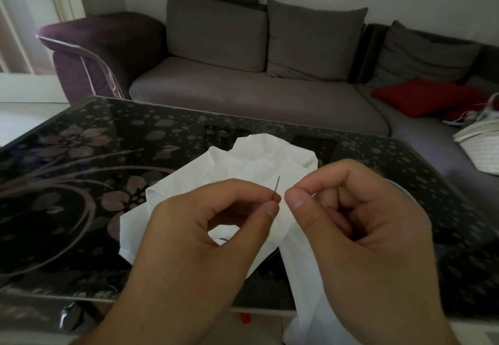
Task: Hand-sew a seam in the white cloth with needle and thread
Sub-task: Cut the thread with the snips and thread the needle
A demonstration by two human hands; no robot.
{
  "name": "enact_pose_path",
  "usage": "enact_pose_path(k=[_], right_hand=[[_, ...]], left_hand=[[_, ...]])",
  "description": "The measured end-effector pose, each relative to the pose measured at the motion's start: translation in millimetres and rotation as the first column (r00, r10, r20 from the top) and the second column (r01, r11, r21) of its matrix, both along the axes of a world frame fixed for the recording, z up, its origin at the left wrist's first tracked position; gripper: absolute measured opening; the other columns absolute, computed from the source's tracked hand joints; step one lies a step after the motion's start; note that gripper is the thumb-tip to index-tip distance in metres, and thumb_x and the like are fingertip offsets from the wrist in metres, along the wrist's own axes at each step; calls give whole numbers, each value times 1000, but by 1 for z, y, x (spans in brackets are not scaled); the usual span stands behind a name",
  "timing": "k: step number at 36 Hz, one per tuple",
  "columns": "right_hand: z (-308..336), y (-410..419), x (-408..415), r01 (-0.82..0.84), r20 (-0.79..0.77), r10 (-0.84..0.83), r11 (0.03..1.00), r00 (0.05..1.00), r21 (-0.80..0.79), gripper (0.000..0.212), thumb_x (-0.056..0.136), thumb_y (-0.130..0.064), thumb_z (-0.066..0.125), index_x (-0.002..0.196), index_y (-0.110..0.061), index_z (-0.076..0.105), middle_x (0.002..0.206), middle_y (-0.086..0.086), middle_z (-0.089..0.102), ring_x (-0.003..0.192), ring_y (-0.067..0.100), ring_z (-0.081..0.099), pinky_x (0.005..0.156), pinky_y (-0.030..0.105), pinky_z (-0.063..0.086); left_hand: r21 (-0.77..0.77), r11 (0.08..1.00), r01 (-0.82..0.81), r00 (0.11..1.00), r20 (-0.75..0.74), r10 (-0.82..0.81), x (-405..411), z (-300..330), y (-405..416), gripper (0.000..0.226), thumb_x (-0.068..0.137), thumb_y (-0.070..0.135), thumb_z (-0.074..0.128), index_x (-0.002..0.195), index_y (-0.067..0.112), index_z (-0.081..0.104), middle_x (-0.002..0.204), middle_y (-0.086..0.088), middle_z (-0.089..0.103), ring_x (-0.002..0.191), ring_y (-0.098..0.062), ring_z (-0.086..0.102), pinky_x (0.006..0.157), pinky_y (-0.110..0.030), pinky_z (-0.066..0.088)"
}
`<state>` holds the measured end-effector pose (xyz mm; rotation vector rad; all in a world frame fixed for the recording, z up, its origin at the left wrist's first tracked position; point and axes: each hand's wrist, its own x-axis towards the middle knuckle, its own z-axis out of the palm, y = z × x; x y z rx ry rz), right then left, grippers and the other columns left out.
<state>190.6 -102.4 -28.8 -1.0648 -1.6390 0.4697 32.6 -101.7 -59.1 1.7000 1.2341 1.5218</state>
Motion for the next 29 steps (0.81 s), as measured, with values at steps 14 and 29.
enact_pose_path(k=[14, 29], right_hand=[[1, 1, 0, -9, -9, 9, 1000, 1000, 6, 12, 82, -21, 74, 73, -26, 66, 52, 4, 45, 45, 10, 42, 46, 10, 36], [-2, 2, 0, -18, -3, 18, 1000, 1000, 25, 14, 84, -18, 73, 74, -26, 67, 52, 4, 47, 45, 11, 44, 47, 10, 37]], left_hand=[[14, 999, 33, 993, 110, -34, 2, -1, 1, 33, 78, 41, 69, 95, 16, 82, 85, 15, 78, 84, 0, 74, 74, -7, 54], [25, 999, 21, 998, 51, -23, 3, -3, 1, 23, 82, 34, 78, 95, 16, 81, 87, 18, 78, 85, 3, 73, 74, -5, 53]])
